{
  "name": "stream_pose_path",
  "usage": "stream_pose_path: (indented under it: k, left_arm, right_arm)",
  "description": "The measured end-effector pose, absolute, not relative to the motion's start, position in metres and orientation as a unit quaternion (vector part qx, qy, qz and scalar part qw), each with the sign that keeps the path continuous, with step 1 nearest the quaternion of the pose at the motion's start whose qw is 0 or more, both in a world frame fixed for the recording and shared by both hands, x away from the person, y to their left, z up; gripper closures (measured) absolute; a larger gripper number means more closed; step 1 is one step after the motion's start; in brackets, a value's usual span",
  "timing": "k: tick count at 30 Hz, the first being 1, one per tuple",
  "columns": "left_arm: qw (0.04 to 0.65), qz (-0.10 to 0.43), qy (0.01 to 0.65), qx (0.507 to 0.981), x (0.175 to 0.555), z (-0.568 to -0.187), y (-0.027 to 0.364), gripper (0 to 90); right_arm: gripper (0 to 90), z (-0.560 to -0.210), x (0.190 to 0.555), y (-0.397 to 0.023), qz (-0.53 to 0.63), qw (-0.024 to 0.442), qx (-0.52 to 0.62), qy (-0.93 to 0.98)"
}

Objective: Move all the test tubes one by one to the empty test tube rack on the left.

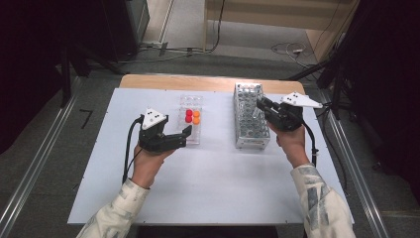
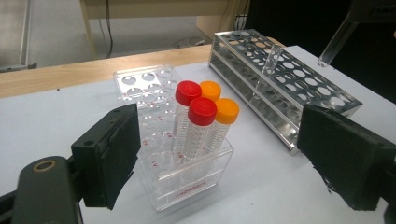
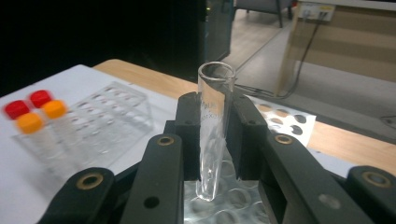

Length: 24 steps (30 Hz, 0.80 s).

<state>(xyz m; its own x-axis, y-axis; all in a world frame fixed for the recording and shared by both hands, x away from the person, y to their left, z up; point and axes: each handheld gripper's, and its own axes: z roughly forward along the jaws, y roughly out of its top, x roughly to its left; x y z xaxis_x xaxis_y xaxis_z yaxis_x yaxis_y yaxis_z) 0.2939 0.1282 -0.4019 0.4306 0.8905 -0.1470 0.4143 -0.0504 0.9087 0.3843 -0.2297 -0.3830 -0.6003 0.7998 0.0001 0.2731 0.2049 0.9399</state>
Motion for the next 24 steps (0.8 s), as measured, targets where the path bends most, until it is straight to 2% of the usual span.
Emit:
stream_pose_path:
  k: [11, 24]
  left_arm:
    - [0.502, 0.231, 0.475, 0.685, 0.293, -0.398, 0.131, 16.9]
    - [0.510, 0.220, 0.459, 0.694, 0.287, -0.397, 0.122, 20.3]
  right_arm:
    - [73.0, -0.389, 0.338, -0.177, 0.516, 0.210, 0.299, 0.775]
    - [73.0, -0.427, 0.320, -0.119, 0.493, 0.170, 0.257, 0.813]
